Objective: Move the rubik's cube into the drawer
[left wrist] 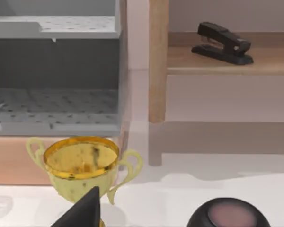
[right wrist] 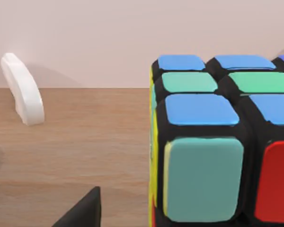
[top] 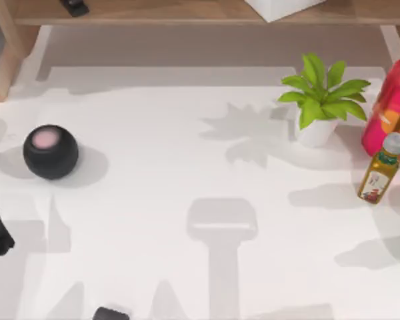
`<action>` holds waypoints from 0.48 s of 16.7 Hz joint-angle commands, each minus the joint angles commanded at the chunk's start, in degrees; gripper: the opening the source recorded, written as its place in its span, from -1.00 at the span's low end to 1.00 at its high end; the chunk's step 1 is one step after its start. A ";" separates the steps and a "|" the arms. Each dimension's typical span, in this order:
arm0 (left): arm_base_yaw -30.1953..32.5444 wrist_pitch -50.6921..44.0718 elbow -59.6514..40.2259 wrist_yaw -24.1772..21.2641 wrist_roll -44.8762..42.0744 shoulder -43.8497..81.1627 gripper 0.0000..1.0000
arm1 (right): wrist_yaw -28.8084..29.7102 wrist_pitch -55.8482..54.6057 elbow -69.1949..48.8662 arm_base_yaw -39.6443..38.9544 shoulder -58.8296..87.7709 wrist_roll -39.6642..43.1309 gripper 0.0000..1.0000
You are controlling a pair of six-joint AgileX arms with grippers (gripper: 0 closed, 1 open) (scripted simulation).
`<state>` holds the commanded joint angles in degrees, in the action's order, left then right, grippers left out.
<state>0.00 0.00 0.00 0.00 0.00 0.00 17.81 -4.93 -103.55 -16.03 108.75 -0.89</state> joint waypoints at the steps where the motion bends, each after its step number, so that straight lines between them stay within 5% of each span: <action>1: 0.00 0.00 0.00 0.00 0.00 0.00 1.00 | 0.00 0.00 0.00 0.00 0.00 0.00 0.70; 8: 0.00 0.00 0.00 0.00 0.00 0.00 1.00 | 0.00 0.00 0.00 0.00 0.00 0.00 -0.36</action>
<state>0.00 0.00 0.00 0.00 0.00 0.00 17.81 -4.93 -103.55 -16.03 108.75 -0.89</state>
